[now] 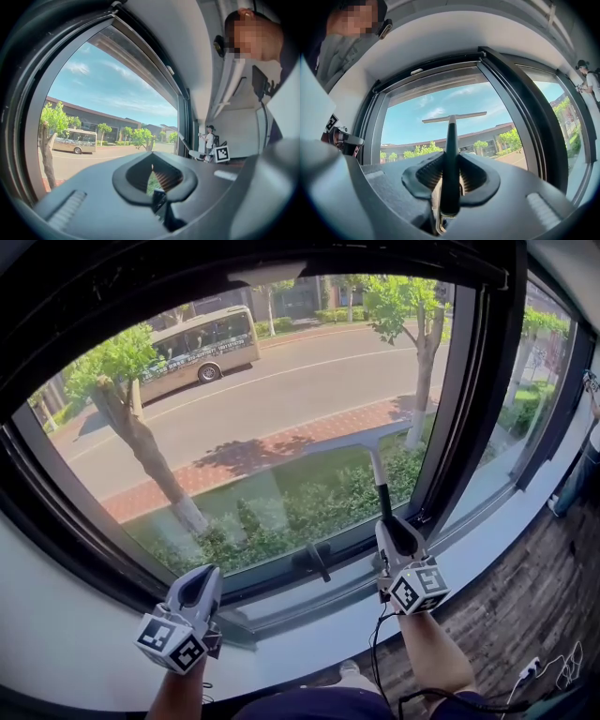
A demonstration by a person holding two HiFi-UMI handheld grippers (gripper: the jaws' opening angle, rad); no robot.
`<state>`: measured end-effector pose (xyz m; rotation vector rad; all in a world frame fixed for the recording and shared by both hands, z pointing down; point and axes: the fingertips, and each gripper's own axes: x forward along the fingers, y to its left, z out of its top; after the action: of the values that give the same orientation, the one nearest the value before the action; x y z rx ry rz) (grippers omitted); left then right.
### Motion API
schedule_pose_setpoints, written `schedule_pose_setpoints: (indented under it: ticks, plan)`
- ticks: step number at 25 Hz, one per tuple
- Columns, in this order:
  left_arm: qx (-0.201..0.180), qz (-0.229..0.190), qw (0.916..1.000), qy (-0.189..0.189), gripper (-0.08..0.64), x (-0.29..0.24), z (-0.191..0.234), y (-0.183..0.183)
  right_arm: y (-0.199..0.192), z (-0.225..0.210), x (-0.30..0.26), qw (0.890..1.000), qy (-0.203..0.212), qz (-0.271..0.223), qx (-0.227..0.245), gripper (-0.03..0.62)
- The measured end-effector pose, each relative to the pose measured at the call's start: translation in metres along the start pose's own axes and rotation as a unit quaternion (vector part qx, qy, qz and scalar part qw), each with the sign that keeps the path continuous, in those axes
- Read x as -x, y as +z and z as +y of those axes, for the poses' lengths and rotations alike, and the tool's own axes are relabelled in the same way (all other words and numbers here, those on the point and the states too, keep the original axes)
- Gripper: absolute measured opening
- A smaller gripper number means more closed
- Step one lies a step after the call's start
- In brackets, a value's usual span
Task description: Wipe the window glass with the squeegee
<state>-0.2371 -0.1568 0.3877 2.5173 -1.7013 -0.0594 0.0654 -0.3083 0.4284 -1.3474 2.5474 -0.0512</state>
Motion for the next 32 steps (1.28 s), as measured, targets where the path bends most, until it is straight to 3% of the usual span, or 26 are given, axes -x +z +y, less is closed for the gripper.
schedule_pose_setpoints:
  ticks: [12, 22, 32]
  plan:
    - [-0.003, 0.013, 0.9999, -0.01, 0.005, -0.011, -0.007, -0.005, -0.042, -0.005, 0.014, 0.999, -0.004, 0.044, -0.011, 0.1]
    - [-0.003, 0.024, 0.9996, -0.011, 0.005, -0.02, -0.015, -0.015, -0.102, -0.016, 0.036, 0.994, -0.011, 0.105, -0.036, 0.1]
    - [-0.006, 0.044, 0.999, -0.008, 0.005, -0.012, -0.022, -0.01, -0.131, -0.001, 0.048, 0.989, 0.003, 0.141, -0.047, 0.1]
